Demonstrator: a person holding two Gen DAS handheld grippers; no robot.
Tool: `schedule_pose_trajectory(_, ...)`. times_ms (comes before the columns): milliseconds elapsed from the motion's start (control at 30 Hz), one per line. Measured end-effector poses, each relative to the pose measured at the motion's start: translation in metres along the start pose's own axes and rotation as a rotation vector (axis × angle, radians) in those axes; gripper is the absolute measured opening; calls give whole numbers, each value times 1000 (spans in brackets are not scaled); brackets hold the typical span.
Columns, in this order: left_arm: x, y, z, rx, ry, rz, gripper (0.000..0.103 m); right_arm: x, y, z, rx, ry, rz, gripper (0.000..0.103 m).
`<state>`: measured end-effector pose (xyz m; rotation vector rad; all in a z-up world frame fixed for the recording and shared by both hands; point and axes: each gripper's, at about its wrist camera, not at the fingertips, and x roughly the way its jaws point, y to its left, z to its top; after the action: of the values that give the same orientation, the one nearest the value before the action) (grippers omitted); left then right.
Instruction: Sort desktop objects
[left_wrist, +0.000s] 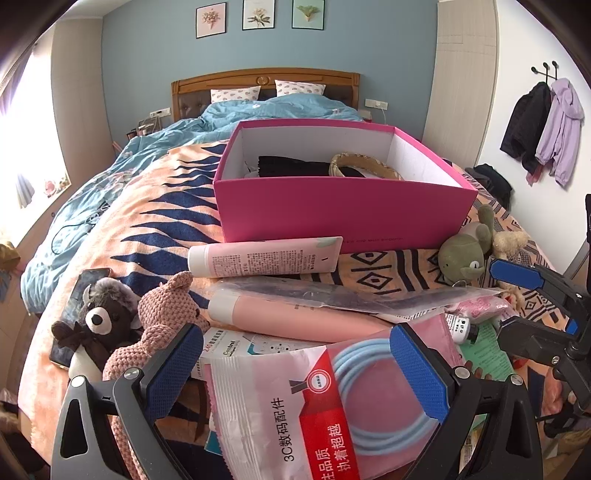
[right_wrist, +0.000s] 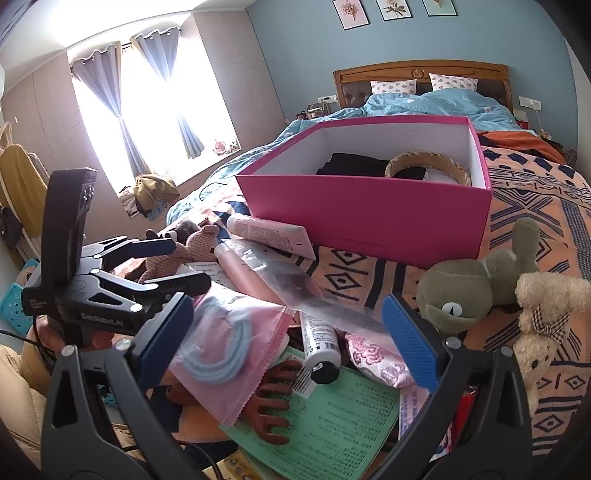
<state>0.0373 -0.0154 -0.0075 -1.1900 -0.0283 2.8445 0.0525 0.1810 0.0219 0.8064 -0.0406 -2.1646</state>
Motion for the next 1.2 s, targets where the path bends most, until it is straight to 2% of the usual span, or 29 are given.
schedule_pose_trajectory(333, -1, -2, -4, 5, 0, 13, 103, -1, 4, 1, -15, -2, 11, 102)
schedule_pose_trajectory(500, 0, 4, -11, -10, 17, 18, 103, 1, 10, -1, -35, 21, 34, 95)
schedule_pose_trajectory(867, -2, 5, -16, -3, 19, 13, 103, 5, 16, -7, -47, 37, 45, 94)
schedule_pose_trajectory(967, -2, 5, -17, -5, 20, 11, 103, 7, 17, -8, -48, 46, 46, 84)
schedule_pose_trajectory(1200, 1, 7, -20, -13, 32, 13, 103, 10, 23, -11, -65, 67, 55, 83)
